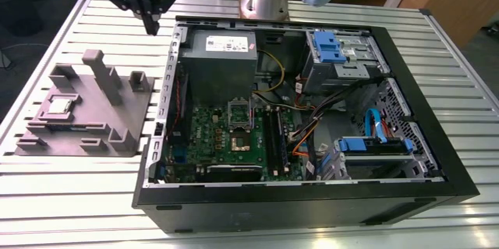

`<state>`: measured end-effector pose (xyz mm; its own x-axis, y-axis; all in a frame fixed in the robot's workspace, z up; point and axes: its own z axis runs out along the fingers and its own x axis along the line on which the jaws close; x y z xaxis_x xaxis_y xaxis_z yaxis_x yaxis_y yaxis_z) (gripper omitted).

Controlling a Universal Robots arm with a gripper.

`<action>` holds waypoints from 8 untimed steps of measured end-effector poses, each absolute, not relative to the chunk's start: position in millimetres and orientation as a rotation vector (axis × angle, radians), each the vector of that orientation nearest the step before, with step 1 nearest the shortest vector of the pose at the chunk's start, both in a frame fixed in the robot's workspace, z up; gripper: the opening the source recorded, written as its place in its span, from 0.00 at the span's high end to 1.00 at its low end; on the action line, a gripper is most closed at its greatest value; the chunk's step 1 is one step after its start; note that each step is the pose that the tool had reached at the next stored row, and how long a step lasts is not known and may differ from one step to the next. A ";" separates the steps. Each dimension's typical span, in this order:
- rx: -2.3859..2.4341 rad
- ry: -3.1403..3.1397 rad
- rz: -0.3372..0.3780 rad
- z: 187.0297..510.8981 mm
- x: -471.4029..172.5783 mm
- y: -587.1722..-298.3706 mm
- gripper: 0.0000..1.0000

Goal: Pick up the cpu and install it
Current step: 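Reach for the cpu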

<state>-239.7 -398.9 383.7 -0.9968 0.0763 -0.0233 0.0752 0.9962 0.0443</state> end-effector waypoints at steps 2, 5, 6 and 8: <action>0.118 3.114 0.067 383.8 -240.4 -399.0 0.90; 0.118 3.114 0.068 383.7 -243.3 -398.9 0.90; 0.118 3.114 0.068 383.7 -244.5 -398.9 0.90; 0.118 3.114 0.068 383.7 -247.1 -398.9 0.90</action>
<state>-247.1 -398.9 383.7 -0.9968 0.0763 -0.0233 0.0752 0.9962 0.0443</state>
